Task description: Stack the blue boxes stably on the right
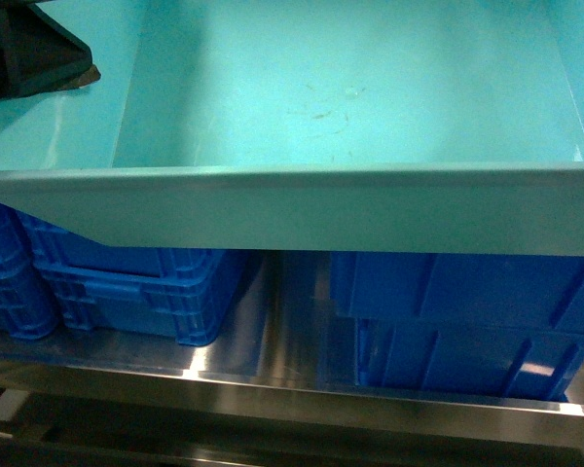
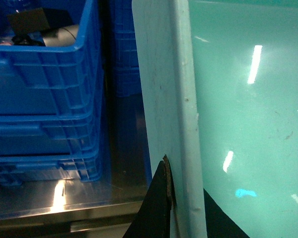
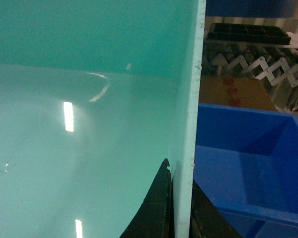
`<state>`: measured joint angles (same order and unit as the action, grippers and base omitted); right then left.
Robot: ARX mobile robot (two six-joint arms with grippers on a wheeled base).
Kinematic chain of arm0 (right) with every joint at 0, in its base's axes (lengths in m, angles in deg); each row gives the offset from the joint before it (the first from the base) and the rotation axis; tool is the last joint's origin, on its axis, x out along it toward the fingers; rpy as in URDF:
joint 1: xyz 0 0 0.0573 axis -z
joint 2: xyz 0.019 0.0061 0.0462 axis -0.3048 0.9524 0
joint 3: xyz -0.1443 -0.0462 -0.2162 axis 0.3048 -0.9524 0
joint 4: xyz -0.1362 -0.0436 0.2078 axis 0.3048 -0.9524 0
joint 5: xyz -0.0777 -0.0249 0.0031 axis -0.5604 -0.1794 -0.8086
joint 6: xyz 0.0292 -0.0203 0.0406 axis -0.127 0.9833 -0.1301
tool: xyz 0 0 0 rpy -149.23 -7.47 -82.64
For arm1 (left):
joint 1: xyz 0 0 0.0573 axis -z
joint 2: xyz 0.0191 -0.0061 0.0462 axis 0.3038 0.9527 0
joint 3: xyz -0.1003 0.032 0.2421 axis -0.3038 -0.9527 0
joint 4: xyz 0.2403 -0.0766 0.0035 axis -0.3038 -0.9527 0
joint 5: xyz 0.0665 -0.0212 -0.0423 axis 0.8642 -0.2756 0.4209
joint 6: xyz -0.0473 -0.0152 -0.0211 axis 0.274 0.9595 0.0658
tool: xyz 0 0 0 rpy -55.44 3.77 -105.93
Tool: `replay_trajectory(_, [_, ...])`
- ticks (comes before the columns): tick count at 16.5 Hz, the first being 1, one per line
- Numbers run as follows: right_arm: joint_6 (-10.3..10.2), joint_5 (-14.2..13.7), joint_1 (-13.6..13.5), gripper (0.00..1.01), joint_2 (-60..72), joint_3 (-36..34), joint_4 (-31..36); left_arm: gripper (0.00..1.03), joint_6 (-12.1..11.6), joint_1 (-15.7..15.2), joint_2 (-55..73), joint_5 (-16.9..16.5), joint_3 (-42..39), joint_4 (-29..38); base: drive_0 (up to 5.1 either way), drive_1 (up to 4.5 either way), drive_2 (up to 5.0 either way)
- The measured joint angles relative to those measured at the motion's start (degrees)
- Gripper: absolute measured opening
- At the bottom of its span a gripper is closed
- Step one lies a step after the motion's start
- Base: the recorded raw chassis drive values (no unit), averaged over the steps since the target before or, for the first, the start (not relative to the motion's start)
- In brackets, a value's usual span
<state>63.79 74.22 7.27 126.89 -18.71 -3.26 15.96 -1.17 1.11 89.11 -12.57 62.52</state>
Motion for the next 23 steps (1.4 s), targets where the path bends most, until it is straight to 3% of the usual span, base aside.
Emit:
replay_trajectory(10, [-0.02, -0.02, 0.0, 0.02, 0.02, 0.0, -0.13, 0.02, -0.13, 0.0, 0.0, 0.0, -0.04, 0.02, 4.8, -2.38, -2.4])
replay_trajectory(15, [-0.04, -0.15, 0.07, 0.02, 0.0, -0.11, -0.13, 0.02, -0.17, 0.15, 0.0, 0.15, -0.04, 0.0, 0.1, 0.06, 0.1])
replay_trajectory(23, [-0.04, -0.13, 0.04, 0.02, 0.0, -0.11, -0.09, 0.02, -0.28, 0.15, -0.26, 0.17, -0.07, -0.02, -0.1, 4.27, -4.4])
